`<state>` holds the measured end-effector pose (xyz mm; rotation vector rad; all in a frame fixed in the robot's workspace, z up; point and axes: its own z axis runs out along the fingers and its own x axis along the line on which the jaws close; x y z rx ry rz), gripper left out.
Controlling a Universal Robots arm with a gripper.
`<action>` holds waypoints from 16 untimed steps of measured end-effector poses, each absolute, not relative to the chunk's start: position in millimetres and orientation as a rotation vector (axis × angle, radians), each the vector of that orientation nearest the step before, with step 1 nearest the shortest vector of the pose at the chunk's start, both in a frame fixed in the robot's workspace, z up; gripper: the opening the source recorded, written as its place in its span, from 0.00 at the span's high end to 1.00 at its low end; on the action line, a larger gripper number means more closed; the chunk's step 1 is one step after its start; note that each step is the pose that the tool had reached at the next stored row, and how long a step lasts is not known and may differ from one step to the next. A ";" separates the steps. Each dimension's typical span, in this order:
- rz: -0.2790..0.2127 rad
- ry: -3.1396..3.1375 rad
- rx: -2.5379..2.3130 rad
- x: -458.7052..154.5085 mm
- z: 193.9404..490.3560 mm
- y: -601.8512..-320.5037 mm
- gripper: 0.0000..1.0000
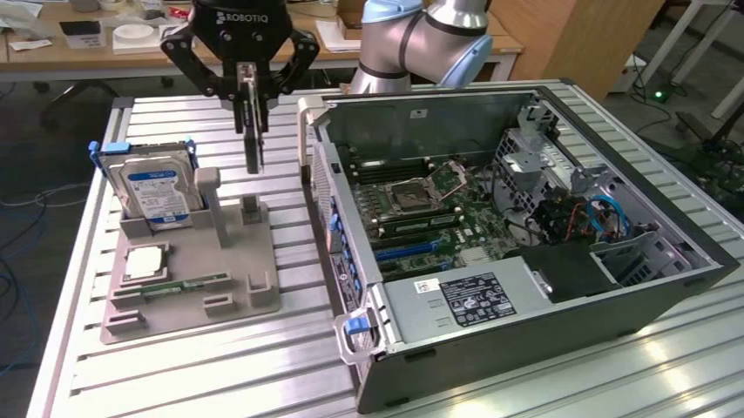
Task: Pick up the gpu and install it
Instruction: 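Pick up the gpu and move the gpu toward the slot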
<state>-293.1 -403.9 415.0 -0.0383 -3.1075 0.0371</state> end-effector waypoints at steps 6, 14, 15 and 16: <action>0.037 -3.108 -0.039 -285.9 414.9 -403.9 0.72; 0.037 -3.108 -0.038 -275.5 414.5 -403.9 0.72; 0.037 -3.108 -0.038 -274.2 414.5 -403.9 0.72; 0.037 -3.108 -0.038 -272.9 414.4 -403.9 0.72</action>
